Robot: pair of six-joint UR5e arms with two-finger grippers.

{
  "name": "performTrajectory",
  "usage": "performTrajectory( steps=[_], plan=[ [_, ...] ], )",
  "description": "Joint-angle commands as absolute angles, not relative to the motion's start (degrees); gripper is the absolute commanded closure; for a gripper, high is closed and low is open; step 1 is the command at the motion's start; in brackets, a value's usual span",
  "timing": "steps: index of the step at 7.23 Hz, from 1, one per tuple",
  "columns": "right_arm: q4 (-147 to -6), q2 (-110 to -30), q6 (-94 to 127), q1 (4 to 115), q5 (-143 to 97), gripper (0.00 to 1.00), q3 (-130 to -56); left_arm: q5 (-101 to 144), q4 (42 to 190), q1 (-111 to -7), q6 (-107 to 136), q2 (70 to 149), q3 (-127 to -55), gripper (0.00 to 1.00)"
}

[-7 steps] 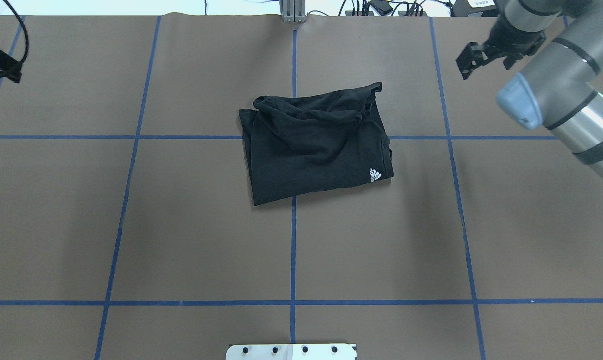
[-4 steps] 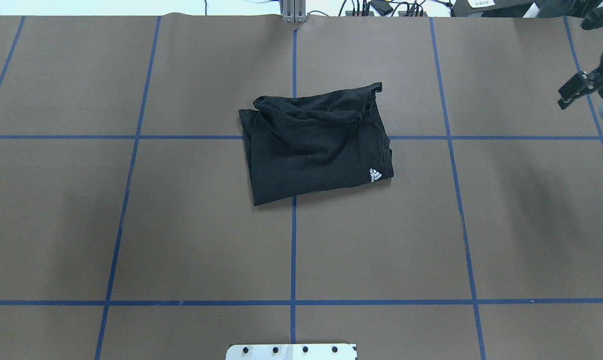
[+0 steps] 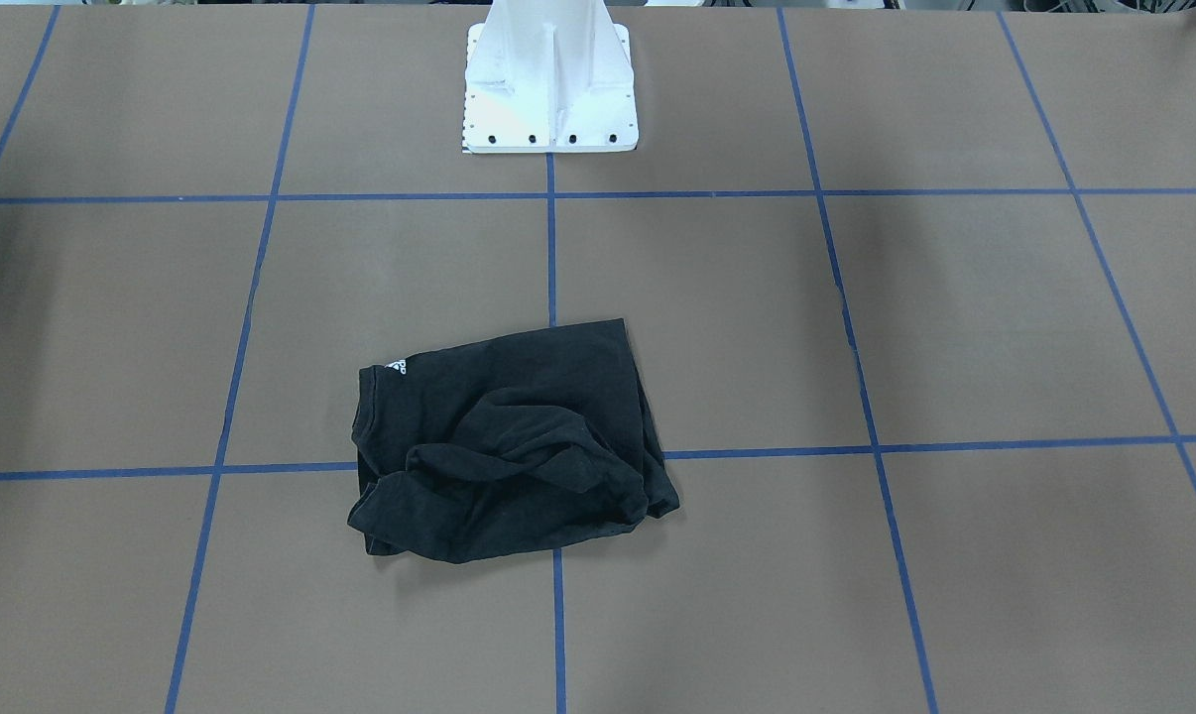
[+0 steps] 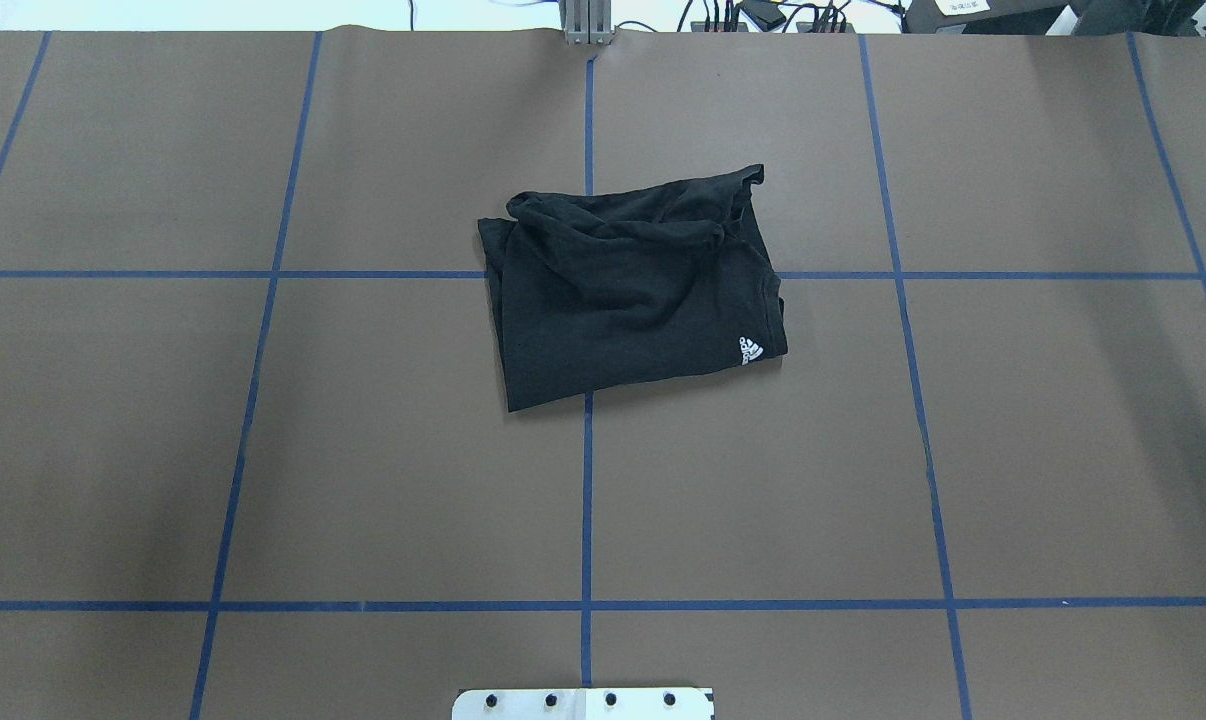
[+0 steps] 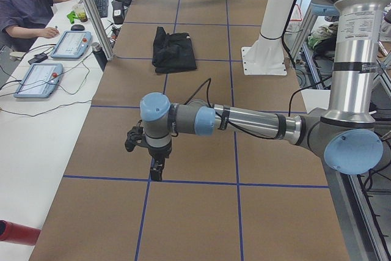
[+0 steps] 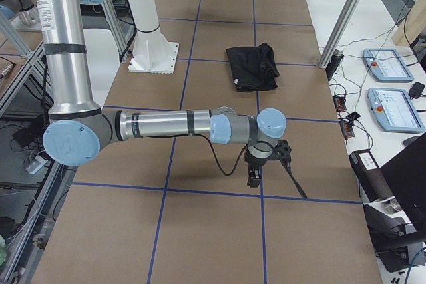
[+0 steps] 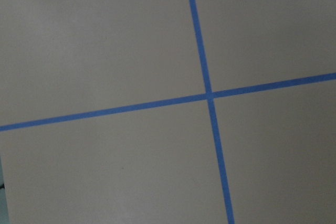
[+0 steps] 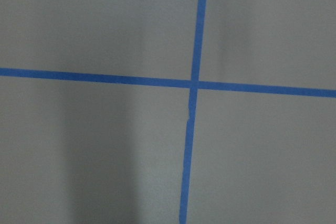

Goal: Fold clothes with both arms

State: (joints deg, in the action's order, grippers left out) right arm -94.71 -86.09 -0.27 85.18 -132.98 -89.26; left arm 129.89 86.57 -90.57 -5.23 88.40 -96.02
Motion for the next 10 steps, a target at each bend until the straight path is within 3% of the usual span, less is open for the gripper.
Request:
performTrajectory(
  steps=[1, 7, 10],
  plan=[
    [-94.7, -88.6, -0.4, 87.2, -133.5, 0.00, -89.6, 134.4, 85.7, -91.1, -5.9, 85.3, -96.4, 0.00],
    [-94.1, -92.8, -0.3, 90.1, -133.2, 0.00, -89.9, 132.4, 86.5, -90.9, -5.5, 85.5, -100.2, 0.00],
    [-94.1, -93.4, -0.1, 91.2, -132.1, 0.00, -93.8, 132.3, 86.5, -90.8, -5.9, 84.9, -100.9, 0.00]
  ],
)
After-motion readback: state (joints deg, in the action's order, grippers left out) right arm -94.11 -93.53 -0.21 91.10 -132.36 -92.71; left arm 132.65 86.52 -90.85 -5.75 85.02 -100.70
